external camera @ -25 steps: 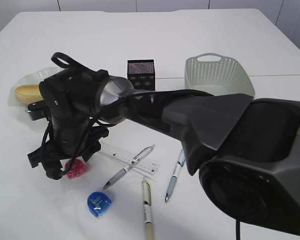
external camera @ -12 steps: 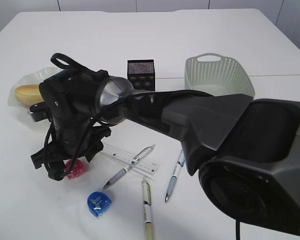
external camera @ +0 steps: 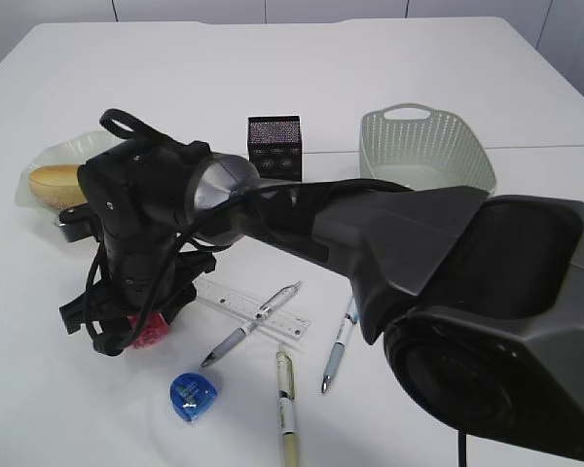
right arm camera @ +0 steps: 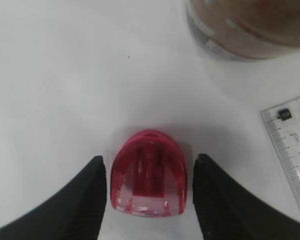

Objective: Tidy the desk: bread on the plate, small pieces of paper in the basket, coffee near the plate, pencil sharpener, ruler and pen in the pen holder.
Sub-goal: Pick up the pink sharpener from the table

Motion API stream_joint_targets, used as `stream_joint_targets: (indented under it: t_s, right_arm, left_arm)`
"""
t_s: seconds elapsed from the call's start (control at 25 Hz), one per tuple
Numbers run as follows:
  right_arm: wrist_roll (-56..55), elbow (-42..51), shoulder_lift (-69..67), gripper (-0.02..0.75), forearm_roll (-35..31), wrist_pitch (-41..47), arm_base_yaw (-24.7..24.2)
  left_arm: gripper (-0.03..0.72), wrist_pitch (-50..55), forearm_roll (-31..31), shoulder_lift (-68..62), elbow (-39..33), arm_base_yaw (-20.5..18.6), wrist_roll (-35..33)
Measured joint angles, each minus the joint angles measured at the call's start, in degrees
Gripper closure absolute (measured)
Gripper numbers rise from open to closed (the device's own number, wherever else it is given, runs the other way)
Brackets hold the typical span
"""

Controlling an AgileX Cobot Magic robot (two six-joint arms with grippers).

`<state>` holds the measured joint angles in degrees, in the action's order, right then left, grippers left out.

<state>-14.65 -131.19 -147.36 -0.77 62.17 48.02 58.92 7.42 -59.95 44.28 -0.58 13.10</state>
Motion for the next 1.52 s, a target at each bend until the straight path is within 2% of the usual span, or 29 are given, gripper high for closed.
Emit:
stream_joint_targets:
  t_s: [0.32, 0.56, 0.88, 1.52]
  right_arm:
    - [0.00, 0.00, -0.13, 0.338, -0.41, 0.03, 0.00]
    - [0.00, 0.00, -0.13, 0.413, -0.55, 0.03, 0.00]
    - [0.00, 0.00, -0.13, 0.416, -0.55, 0.37, 0.00]
    - [1.09, -0.21, 2.46, 0.416, -1.94, 7.73, 0.00]
  left_arm:
    - [0.132, 0.00, 0.00, 0.00, 0.00, 0.00, -0.08]
    - [0.132, 0.00, 0.00, 0.00, 0.00, 0.00, -0.08]
    - [0.132, 0.00, 0.00, 0.00, 0.00, 0.00, -0.08]
    - [0.132, 0.00, 0.00, 0.00, 0.00, 0.00, -0.12]
